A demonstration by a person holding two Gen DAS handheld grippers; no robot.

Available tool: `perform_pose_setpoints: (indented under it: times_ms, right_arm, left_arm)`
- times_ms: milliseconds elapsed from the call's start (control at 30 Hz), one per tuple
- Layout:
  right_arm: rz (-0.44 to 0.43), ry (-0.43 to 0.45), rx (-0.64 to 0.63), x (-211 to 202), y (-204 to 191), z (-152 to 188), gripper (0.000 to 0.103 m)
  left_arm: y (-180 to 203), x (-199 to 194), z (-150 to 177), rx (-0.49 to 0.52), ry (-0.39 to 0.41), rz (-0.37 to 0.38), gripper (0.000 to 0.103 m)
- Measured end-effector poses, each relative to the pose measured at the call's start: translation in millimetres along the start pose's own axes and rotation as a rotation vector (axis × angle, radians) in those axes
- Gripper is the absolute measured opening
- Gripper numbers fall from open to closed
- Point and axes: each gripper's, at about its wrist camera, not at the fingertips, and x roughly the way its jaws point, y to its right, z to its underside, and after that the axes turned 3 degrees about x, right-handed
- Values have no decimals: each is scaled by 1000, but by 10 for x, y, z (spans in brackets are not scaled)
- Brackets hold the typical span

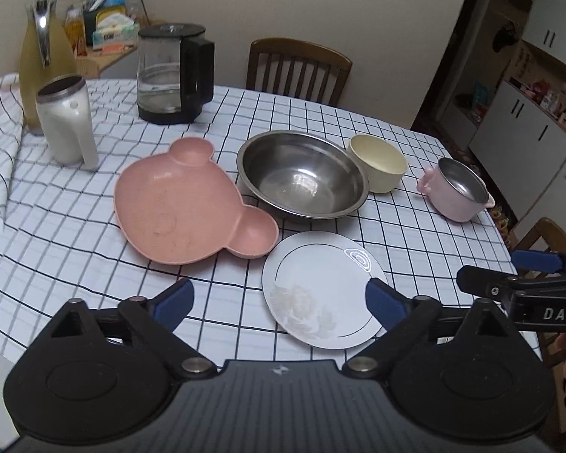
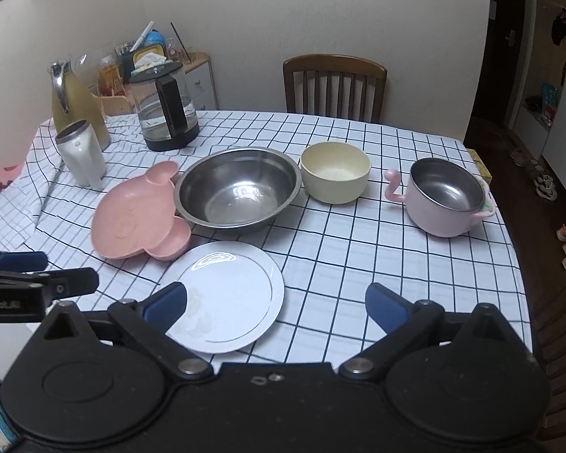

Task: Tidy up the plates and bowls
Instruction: 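Move both grippers to the small white swirl plate's rim and close them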

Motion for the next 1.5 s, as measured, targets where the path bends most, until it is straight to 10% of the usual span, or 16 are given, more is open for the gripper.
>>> perform_pose_setpoints:
  times_ms: [533, 833, 1167, 1500]
  right_arm:
    - [-8, -157, -84, 1026, 103, -162, 99]
    - [-64, -280, -23, 1432, 268, -174, 76]
    - [-132, -334, 11, 1584, 319, -183, 52]
    - [-176, -354, 37, 1623, 373, -143, 37]
  left_arm:
    - [-90, 850, 1, -51, -113, -160, 101]
    - [-40, 1119, 14, -70, -169, -166, 99]
    - [-15, 1312, 30, -94, -237, -143, 48]
    - [-64, 1365, -6, -152, -263, -119, 40]
